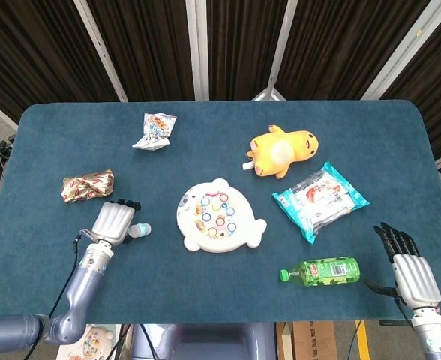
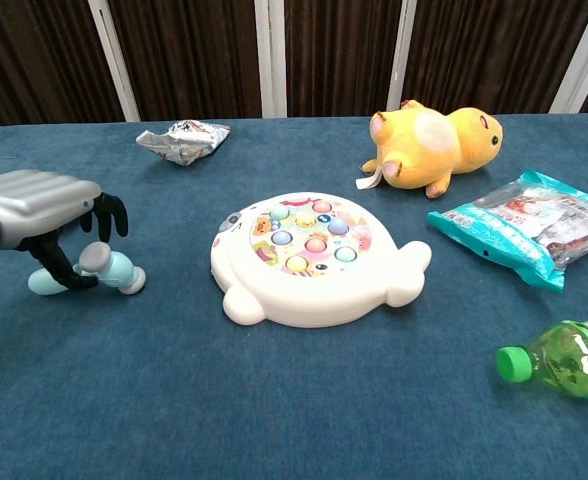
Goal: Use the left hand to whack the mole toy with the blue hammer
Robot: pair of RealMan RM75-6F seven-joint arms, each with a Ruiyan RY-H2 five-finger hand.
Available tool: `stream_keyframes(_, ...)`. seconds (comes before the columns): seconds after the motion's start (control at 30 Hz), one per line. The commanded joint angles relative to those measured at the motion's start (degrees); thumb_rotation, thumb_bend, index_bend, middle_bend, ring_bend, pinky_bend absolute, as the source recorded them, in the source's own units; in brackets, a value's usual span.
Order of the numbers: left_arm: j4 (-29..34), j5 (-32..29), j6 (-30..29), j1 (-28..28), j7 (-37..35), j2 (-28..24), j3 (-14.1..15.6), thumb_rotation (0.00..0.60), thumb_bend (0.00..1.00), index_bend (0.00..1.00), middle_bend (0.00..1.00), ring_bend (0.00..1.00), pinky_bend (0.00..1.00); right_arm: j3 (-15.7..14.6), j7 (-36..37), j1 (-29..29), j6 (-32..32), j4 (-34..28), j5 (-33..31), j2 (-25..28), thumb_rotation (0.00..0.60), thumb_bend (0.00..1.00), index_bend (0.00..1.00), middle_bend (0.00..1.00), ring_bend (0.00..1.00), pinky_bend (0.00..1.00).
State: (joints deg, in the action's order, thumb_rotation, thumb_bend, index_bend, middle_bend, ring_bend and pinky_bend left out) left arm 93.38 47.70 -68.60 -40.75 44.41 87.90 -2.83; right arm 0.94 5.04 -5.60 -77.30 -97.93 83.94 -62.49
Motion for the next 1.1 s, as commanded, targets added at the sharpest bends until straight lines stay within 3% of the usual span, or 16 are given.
stream_keyframes(0.03,-0.02,0.33,-0.41,0.12,0.05,-0.07,-0.28,0.600,0.22,0.32,0.33,0.30,0.44,-0.02,0.00,0.01,-0.01,0.02,0.03,0.00,0.600,0.19,0.00,0.00,0.00,0.00)
stream_keyframes(0.7,1.74,1.26,-0.22,0.84,-0.11,-1.59,-1.23,0.600,0.22,0.32,0.33,0.30,0.44,-0.11,-0.15,0.01,0.01,0.01,0.11,0.03,0.600,0.19,0.00,0.00,0.00,0.00)
stream_keyframes(0.93,7.92,4.55,-1.23,2.08,-1.73,-6.74,-0.66,0.600,0.21,0.31,0.32,0.29,0.42,-0.13,-0.16,0.01,0.12,-0.01,0.00,0.13,0.600,0.19,0.00,0.00,0.00,0.00)
stream_keyframes(1.1,13.75,7.54,-3.02,5.29,-5.59,-12.66,1.25,0.600,0.17,0.25,0.21,0.21,0.33,-0.23,-0.30,0.01,0.04,0.02,0.27,0.18,0.600,0.19,0.00,0.00,0.00,0.00)
